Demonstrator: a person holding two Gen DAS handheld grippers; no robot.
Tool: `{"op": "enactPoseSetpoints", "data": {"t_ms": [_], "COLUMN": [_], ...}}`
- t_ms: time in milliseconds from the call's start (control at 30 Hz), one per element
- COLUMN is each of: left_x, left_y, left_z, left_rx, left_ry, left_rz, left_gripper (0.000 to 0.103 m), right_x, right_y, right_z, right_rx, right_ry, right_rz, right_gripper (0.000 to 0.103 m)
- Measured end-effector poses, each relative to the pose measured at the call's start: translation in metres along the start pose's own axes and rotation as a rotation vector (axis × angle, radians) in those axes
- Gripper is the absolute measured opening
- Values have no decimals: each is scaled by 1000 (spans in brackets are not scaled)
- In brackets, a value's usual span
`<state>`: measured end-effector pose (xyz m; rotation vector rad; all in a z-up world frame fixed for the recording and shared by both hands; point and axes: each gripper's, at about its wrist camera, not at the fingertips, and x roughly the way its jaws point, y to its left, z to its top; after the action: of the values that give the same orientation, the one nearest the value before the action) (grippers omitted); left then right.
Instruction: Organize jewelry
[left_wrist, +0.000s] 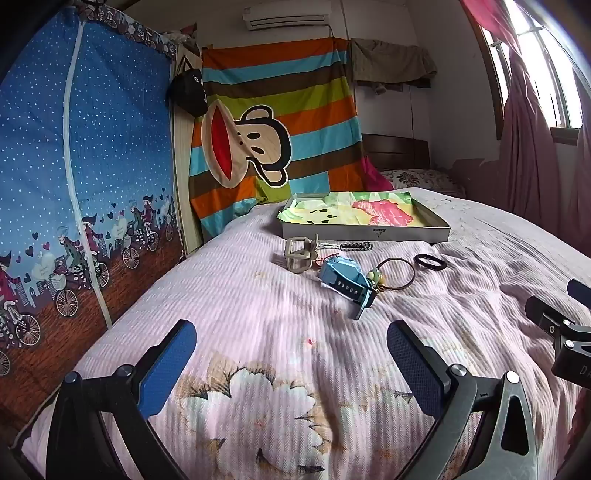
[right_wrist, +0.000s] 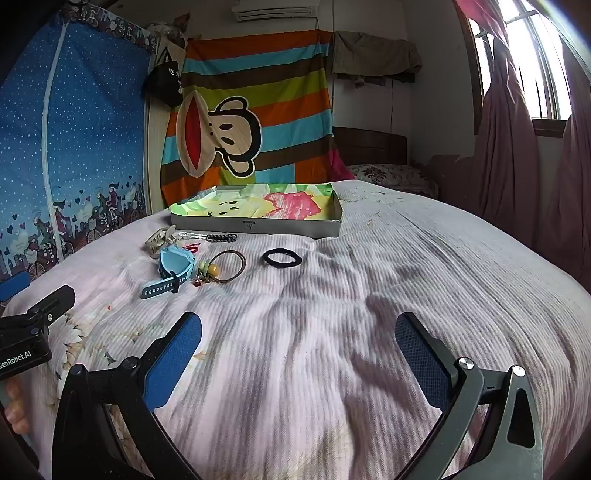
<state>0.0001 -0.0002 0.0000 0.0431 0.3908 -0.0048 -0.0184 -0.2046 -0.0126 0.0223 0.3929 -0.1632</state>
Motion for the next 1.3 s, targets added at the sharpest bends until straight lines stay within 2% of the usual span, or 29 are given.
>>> {"op": "enactPoseSetpoints", "data": {"t_ms": [1300], "left_x": [0], "left_y": [0], "left_z": [0], "left_rx": [-8], "left_ry": [0], "left_rz": [-3], "left_gripper": [103], "right_x": [-1], "right_y": [1], "right_z": [0], "right_rx": [0], "right_ry": [-3], "right_rz": [0], "right_gripper": [102]}}
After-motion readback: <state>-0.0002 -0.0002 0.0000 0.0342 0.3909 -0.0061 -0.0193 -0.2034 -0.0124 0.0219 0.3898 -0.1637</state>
